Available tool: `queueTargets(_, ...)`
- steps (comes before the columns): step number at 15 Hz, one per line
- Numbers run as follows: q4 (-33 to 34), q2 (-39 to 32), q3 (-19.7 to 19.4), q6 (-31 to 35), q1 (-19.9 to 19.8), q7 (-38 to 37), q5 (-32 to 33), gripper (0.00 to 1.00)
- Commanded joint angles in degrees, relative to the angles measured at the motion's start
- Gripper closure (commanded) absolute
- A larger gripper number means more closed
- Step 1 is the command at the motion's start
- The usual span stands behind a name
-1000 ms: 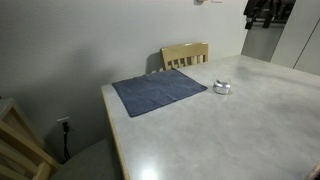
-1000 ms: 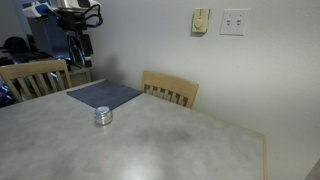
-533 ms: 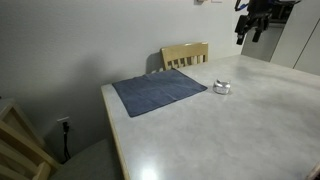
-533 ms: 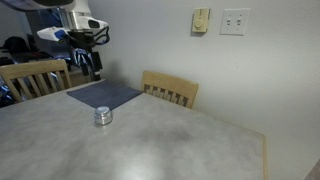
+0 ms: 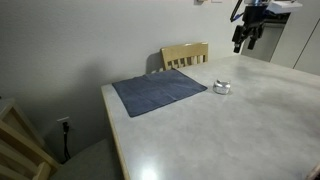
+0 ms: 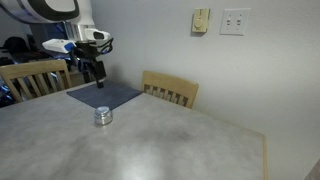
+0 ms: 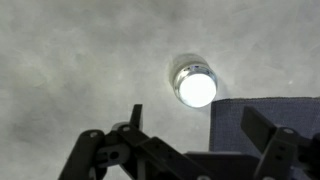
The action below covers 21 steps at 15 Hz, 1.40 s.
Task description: Put the lid on the table
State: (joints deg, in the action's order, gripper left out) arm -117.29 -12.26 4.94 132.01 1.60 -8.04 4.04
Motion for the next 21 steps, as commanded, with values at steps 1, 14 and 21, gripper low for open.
queueTargets(1,0.51,-1.49,-0.89,2.58,0.81,1.29,-1.04,0.00)
queueTargets(14,0.89,-9.09,2.05,12.29,-1.11,11.86,-17.17,0.00)
queueTargets(21,3.62,-11.99,-0.88,6.58,2.01,1.48,-12.13,0.00)
